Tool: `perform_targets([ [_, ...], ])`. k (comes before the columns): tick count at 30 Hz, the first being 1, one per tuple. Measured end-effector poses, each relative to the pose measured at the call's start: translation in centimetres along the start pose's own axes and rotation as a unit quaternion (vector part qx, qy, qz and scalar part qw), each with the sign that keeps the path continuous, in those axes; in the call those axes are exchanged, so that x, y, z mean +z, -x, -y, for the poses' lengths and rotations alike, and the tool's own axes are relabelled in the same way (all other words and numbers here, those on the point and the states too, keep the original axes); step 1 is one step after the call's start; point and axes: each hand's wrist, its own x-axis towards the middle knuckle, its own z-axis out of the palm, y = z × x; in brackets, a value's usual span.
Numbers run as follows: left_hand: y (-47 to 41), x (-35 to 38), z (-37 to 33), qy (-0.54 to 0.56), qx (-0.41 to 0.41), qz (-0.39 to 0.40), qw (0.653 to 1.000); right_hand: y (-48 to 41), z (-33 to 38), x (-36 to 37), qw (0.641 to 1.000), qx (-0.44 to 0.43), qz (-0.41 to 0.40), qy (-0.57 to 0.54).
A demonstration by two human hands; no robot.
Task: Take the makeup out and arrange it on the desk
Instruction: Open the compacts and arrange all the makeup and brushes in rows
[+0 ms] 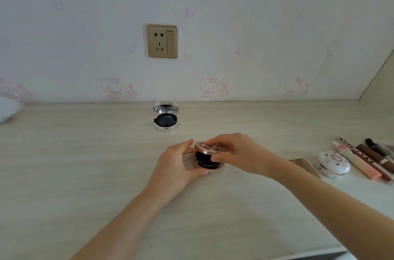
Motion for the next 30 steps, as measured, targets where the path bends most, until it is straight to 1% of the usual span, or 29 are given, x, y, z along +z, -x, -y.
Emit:
perform_targets([
  [4, 0.0, 0.1, 0.1, -0.025, 0.009, 0.001, 1.000, -0.4, 0.2, -0.1, 0.999, -0.019, 0.021, 0.034],
  [11, 0.0, 0.5, 0.3, -0.048, 0.019, -0.016, 0.999, -1.0, 1.0, -1.3, 0.996, -0.025, 0.047, 0.070],
  [22, 0.1, 0.8, 0.1, -0.056, 0.028, -0.032, 0.998, -1.9, 1.5, -1.7, 0.995, -0.036, 0.039, 0.083],
  [25, 0.2, 0.7, 0.1, -0.062, 0.031, -0.030, 0.997, -1.6, 1.2, -1.4, 0.998, -0.021, 0.010, 0.057],
  [30, 0.4, 0.5, -0.3, -0.056, 0.022, -0.037, 0.997, 0.3, -0.3, -0.2, 0.993, 0.024, -0.096, 0.058],
])
